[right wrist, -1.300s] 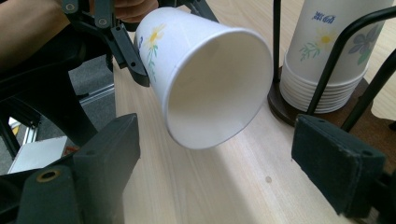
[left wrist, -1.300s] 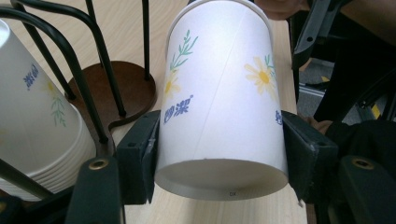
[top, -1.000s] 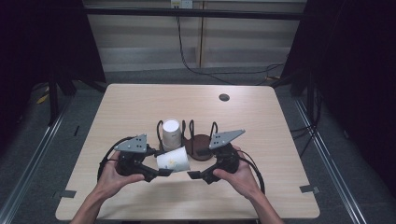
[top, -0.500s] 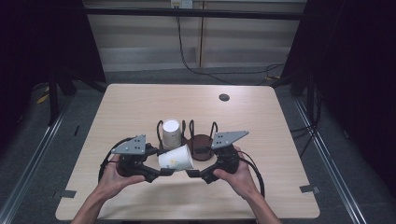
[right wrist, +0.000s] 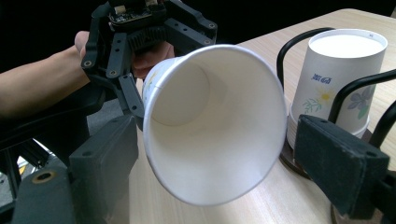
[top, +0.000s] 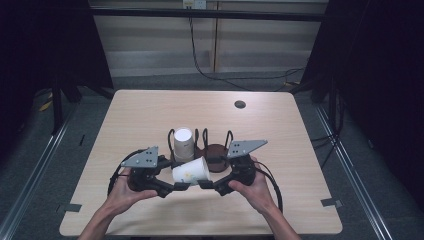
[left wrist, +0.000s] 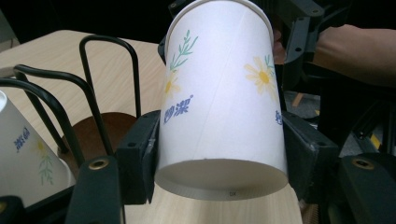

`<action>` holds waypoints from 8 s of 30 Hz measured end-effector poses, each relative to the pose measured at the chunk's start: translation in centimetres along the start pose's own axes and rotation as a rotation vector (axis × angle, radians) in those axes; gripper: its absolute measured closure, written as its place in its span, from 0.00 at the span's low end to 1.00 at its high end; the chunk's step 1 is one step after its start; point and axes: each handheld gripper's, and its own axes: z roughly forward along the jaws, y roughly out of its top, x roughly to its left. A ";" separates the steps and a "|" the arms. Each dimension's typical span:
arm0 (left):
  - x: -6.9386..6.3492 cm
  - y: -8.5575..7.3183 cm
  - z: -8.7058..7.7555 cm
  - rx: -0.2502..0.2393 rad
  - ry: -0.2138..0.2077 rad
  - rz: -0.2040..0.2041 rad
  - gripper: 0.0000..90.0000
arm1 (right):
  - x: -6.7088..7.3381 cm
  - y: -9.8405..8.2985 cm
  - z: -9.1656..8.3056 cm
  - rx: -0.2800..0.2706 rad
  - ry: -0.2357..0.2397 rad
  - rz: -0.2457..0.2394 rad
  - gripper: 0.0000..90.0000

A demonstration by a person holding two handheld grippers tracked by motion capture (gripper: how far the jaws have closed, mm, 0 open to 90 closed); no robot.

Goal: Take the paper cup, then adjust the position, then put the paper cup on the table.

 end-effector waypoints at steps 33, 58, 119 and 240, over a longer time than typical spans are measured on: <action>0.1 -0.4 0.9 0.018 -0.040 -0.044 0.38 | -0.5 -0.2 0.7 0.001 0.075 0.053 0.26; 0.4 -0.9 0.5 0.056 0.042 -0.088 0.18 | -0.7 -0.2 0.3 0.000 0.030 0.054 0.30; 1.1 -4.7 -2.3 0.222 0.204 -0.204 0.24 | -2.9 -1.8 -6.5 0.094 -0.188 0.114 0.29; 0.8 -7.0 -3.6 0.263 0.227 -0.183 0.18 | -14.3 -0.5 -4.5 0.732 -0.568 0.271 0.20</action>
